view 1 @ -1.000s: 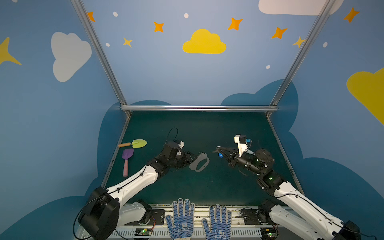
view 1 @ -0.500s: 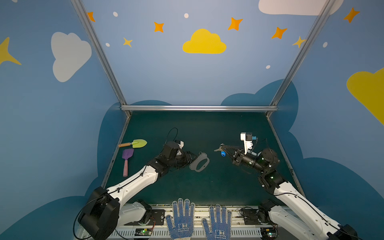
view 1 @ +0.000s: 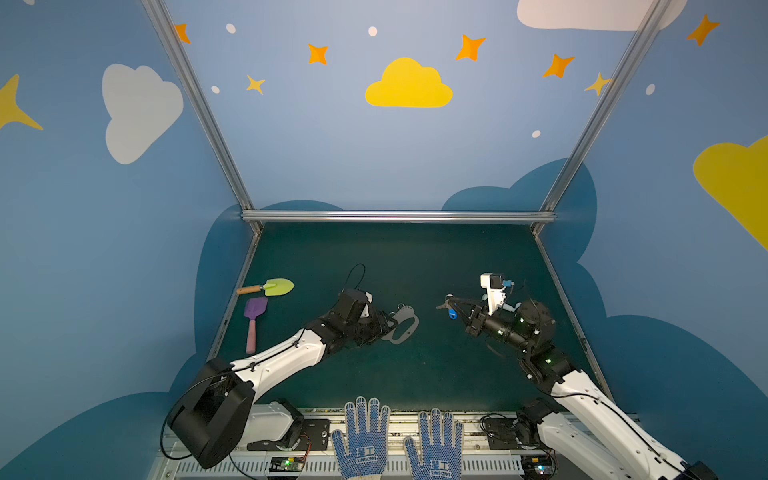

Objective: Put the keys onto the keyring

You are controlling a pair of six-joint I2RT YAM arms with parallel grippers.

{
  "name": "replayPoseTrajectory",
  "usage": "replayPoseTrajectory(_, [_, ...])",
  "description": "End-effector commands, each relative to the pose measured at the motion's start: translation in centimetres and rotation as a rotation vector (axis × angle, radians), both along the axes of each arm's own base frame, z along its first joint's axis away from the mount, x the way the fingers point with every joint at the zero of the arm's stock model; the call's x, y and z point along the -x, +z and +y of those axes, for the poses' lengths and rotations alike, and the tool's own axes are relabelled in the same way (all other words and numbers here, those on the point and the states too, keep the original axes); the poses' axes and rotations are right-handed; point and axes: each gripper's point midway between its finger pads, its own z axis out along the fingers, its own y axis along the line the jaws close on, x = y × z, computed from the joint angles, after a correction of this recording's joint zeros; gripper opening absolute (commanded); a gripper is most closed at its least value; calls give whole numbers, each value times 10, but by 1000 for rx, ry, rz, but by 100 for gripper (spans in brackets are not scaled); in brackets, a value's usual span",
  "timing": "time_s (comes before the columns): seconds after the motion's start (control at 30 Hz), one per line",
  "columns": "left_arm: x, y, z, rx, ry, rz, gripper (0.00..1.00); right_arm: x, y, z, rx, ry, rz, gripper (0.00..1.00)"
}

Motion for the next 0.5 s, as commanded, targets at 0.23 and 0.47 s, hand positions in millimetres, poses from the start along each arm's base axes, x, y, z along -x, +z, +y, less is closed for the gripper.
replayPoseTrajectory(0.23, [-15, 84, -13, 175, -23, -259, 54, 17, -3, 35, -114, 279, 139, 0])
replayPoseTrajectory(0.47, [-19, 152, 12, 256, -58, -507, 44, 6, 4, 52, -226, 432, 254, 0])
